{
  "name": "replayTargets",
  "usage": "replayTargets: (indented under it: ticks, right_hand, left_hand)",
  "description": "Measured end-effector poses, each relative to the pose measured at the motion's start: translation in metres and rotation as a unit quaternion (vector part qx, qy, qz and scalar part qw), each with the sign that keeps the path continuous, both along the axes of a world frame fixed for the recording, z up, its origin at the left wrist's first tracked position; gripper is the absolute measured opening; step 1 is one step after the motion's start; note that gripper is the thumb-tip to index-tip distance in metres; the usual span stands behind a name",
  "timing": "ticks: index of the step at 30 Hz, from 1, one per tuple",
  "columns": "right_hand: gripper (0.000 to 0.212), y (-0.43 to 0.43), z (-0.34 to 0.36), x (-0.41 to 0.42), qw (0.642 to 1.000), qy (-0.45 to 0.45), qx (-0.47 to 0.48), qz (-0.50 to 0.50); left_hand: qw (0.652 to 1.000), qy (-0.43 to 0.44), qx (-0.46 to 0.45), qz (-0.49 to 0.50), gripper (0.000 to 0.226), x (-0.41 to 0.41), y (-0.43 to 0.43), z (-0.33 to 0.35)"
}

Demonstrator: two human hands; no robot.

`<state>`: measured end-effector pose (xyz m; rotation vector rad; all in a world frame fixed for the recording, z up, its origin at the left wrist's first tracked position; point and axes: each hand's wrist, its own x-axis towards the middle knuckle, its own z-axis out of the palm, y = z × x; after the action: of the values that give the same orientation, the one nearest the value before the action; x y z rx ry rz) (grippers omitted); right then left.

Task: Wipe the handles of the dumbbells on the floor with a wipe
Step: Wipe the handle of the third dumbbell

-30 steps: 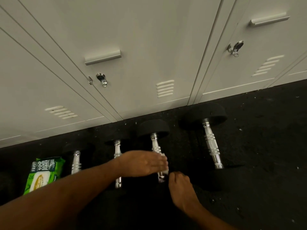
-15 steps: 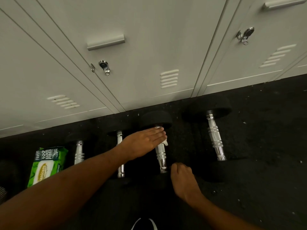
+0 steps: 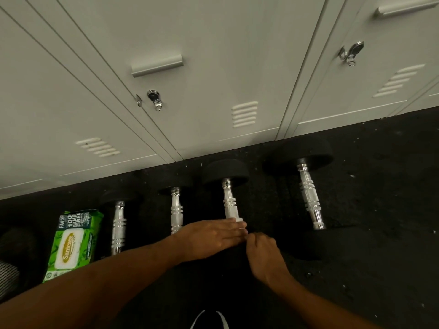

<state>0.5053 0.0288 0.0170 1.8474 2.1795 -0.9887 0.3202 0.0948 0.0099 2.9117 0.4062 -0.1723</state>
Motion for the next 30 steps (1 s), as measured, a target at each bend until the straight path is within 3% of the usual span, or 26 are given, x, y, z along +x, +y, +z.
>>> replayTargets:
  ticks: [6,8,12,22,24,27,30]
  right_hand:
    - [0.028,0.002,0.004,-0.003,1.0,-0.02,-0.001,-0.004]
    - [0.023,-0.001,-0.002,-0.003,0.999,-0.028,0.041,-0.014]
    - [0.016,-0.002,0.001,-0.003,0.999,0.001,0.017,-0.027]
    - [0.024,0.0,0.008,-0.001,0.999,0.013,-0.011,-0.027]
    - [0.024,0.002,0.009,-0.001,0.999,0.01,-0.016,-0.026]
    - [0.026,0.002,0.01,-0.001,0.999,-0.002,-0.034,-0.018]
    - [0.026,0.002,0.01,-0.001,0.999,-0.007,-0.04,-0.006]
  left_hand:
    - [0.996,0.022,0.043,-0.074,0.052,0.0,0.023,0.003]
    - [0.995,0.019,0.06,-0.076,0.055,-0.001,0.04,0.005]
    - [0.994,0.038,0.078,-0.07,0.057,0.0,0.068,0.012]
    - [0.994,0.04,0.094,0.043,0.062,0.0,0.074,0.002]
    - [0.993,0.025,0.079,0.083,0.065,0.001,0.063,0.002]
    - [0.97,-0.077,0.005,0.23,0.07,-0.002,0.038,0.004]
    - [0.877,-0.193,-0.073,0.434,0.058,0.003,0.011,0.01]
